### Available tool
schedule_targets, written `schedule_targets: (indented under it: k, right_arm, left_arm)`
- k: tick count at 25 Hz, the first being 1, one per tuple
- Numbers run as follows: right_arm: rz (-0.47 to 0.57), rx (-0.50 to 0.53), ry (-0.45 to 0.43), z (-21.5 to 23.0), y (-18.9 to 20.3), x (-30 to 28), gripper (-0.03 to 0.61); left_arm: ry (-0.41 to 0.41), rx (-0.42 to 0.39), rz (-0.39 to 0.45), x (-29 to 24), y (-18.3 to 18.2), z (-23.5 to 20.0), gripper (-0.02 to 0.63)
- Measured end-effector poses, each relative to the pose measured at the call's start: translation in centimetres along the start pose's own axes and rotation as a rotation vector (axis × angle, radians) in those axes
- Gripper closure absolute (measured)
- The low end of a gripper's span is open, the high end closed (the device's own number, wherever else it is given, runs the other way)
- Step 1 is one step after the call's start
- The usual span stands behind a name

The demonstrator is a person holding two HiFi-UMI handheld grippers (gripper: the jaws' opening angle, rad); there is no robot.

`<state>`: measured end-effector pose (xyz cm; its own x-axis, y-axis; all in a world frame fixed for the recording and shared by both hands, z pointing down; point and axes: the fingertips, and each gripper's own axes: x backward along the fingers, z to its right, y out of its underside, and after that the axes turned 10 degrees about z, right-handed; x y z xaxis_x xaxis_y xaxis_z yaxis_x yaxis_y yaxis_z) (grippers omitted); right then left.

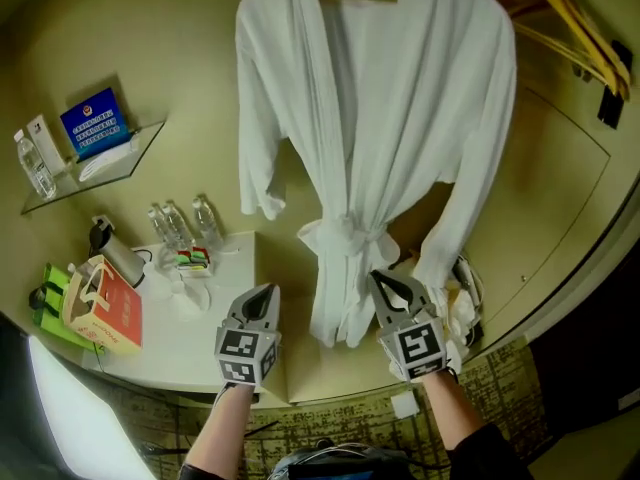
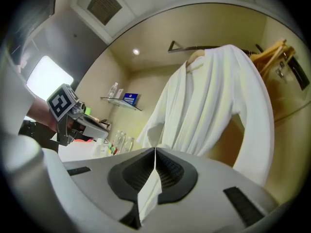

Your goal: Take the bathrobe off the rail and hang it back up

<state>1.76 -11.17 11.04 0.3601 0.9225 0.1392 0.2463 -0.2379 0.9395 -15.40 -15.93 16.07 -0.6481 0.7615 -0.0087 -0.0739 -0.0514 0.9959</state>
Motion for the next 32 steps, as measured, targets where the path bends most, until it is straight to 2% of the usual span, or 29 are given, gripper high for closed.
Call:
schedule_targets:
  k: [9, 12, 17, 18, 21, 25, 26, 27, 32]
  right_arm:
    - [0.117, 0.295, 0.082, 4.5, -13.4, -8.1, 0.497]
    - [0.145, 0.385, 0.135, 7.2, -17.6, -10.4, 0.474]
    - [0.174, 0.487, 0.225, 11.5, -23.4, -13.4, 0.397]
    - [0.180, 0.498, 0.241, 12.3, -24.5, -13.8, 0.350]
    - [0.199, 0.545, 0.287, 14.2, -27.7, -15.1, 0.347]
    - [0.247, 0.643, 0.370, 17.5, -32.8, -16.4, 0.347]
    - [0.259, 0.661, 0.385, 18.3, -34.2, -16.6, 0.340]
    - [0.269, 0.678, 0.398, 19.0, -35.6, -16.8, 0.301]
    - [0.290, 0.828, 0.463, 22.2, -42.1, -17.5, 0.293]
  left_arm:
    - [0.098, -0.008, 0.159, -5.3, -9.1, -1.4, 0.614]
    - [0.122, 0.000, 0.208, -6.9, -13.8, -1.3, 0.614]
    - [0.169, 0.007, 0.275, -9.8, -19.7, -0.5, 0.614]
    - [0.180, -0.001, 0.293, -10.7, -20.3, -0.5, 0.614]
    - [0.207, -0.025, 0.329, -12.6, -22.2, -0.1, 0.614]
    - [0.220, -0.009, 0.360, -14.2, -26.5, 1.3, 0.614]
    - [0.223, -0.014, 0.370, -15.0, -27.1, 1.1, 0.614]
    - [0.225, -0.025, 0.381, -15.8, -27.7, 0.8, 0.614]
    - [0.222, -0.030, 0.452, -18.2, -33.1, -0.2, 0.614]
